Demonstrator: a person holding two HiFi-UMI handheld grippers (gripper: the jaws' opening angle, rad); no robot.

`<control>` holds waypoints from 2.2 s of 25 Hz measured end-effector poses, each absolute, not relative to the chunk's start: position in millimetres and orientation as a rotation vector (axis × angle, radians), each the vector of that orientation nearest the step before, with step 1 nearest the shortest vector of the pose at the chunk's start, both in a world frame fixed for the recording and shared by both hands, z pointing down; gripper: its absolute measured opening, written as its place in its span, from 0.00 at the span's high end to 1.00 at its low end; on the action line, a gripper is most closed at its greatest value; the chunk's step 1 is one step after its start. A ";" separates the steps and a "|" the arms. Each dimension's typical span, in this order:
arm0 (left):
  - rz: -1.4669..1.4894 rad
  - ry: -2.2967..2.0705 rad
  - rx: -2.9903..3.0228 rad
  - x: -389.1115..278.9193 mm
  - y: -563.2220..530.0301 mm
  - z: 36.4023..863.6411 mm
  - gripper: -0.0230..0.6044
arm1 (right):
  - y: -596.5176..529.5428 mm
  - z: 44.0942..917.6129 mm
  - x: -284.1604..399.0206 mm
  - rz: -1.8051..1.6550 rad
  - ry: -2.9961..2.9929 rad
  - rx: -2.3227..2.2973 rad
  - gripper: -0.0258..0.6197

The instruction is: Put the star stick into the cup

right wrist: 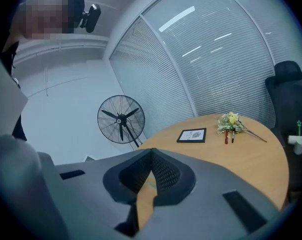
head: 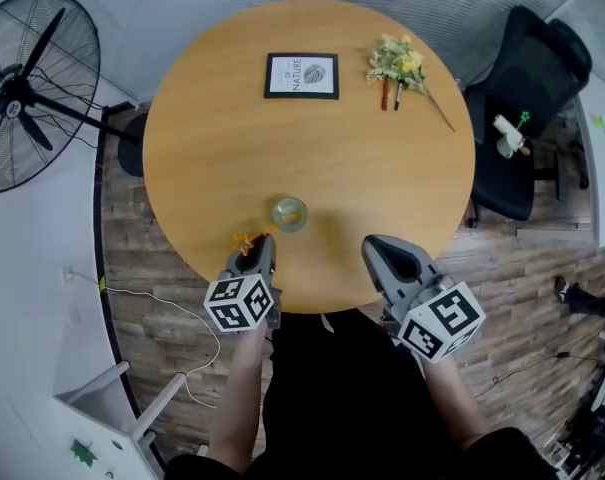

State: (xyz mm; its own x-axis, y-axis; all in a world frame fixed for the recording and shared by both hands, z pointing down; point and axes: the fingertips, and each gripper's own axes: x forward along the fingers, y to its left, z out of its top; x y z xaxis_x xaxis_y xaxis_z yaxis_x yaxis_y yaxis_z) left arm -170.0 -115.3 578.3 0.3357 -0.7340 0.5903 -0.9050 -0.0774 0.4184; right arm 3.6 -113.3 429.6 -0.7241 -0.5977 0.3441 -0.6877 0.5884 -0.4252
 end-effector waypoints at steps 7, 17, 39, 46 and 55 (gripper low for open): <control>0.270 -1.496 1.831 -165.9 -95.2 570.9 0.90 | -103.1 421.6 12.4 0.788 -2.694 1.050 0.95; 0.163 -1.570 1.889 -151.1 -76.5 516.9 0.90 | -90.7 402.2 20.8 0.727 -2.784 1.005 0.95; -0.055 -1.697 2.188 -132.9 -52.5 354.3 0.94 | -85.5 365.4 27.7 0.597 -2.898 0.978 0.95; -0.080 -1.701 2.175 -136.7 -51.5 354.3 0.96 | -88.8 358.7 26.7 0.579 -2.905 0.980 0.95; -0.060 -1.669 2.188 -129.3 -53.5 359.8 0.96 | -88.8 359.1 28.7 0.568 -2.912 0.983 0.95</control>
